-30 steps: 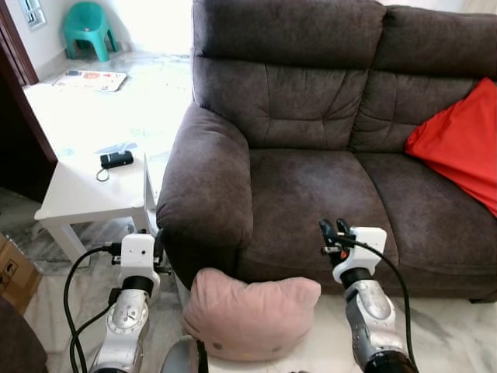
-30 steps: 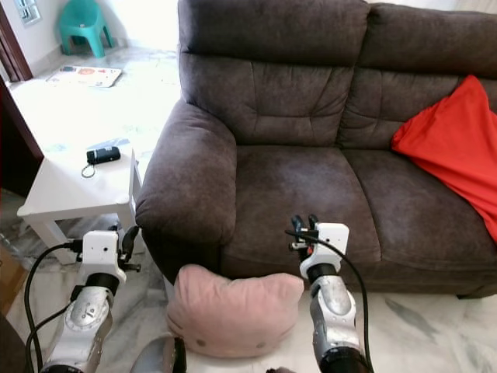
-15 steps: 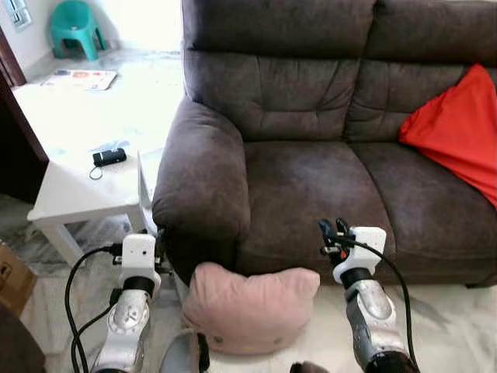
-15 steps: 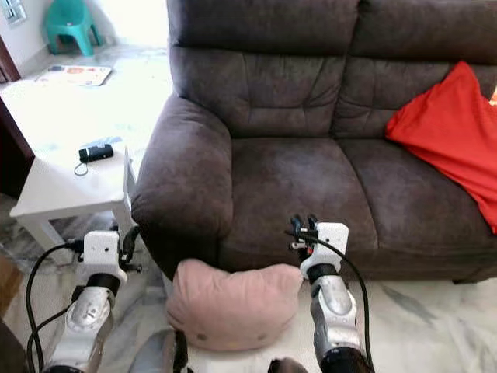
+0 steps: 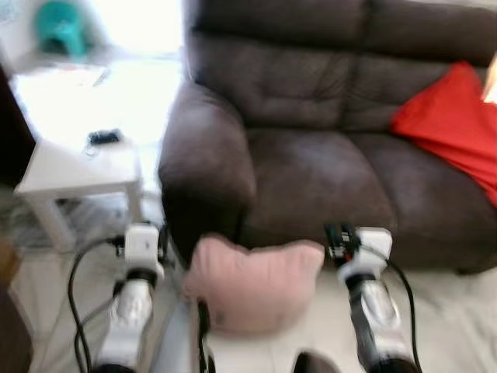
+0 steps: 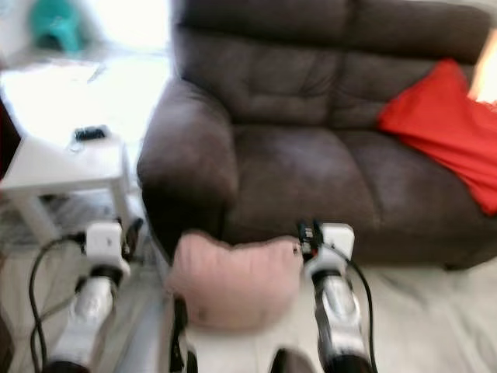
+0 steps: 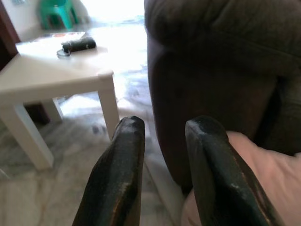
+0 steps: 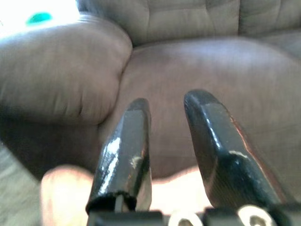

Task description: Move the pillow to the sofa from floor

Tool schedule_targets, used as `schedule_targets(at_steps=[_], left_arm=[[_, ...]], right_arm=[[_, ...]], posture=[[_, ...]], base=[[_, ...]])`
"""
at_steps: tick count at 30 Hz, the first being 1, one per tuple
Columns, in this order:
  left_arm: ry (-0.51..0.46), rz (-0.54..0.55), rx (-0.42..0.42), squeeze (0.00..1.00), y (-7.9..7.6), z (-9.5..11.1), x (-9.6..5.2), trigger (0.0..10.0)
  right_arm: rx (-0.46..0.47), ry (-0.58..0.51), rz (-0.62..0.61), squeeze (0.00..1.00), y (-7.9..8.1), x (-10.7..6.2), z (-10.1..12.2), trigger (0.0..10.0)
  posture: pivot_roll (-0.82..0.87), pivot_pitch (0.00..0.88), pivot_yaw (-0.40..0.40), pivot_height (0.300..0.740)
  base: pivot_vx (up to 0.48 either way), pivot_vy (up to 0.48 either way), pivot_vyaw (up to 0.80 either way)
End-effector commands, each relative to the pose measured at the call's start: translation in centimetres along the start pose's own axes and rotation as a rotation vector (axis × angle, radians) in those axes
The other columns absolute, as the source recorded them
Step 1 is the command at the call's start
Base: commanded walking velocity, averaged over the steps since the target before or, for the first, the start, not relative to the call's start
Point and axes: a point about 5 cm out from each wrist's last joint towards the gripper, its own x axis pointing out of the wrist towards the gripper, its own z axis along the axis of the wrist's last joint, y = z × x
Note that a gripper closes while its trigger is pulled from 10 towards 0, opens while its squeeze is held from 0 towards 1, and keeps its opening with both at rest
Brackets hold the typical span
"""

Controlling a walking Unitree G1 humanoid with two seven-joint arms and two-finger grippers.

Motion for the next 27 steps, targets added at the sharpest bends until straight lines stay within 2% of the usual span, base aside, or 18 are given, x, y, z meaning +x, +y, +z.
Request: schedule_targets(at_steps=[1,15,27], left_arm=[[-0.036,-0.008,-0.01,0.0,0.0,0.98,0.69,10.0],[-0.004,-0.055,-0.044,0.0,-0.14,0.7,0.79,10.0],[0.011,-0.041,-0.054,0.0,0.3,0.54,0.88,10.0]], right_arm=[[0.0,-0.021,-0.004,0.0,-0.16,0.34,0.63,10.0],[0.001,-0.014,-0.01,0.0,-0.29,0.23,0.51,10.0],[-0.001,-0.008,-0.008,0.0,-0.26,0.28,0.44,10.0]], posture=[[0.09,0.0,-0.079,0.55],[0.09,0.0,-0.073,0.55],[0.09,0.0,-0.072,0.55]], base=[[0.0,0.0,0.0],[0.0,0.0,0.0],[0.0,0.0,0.0]])
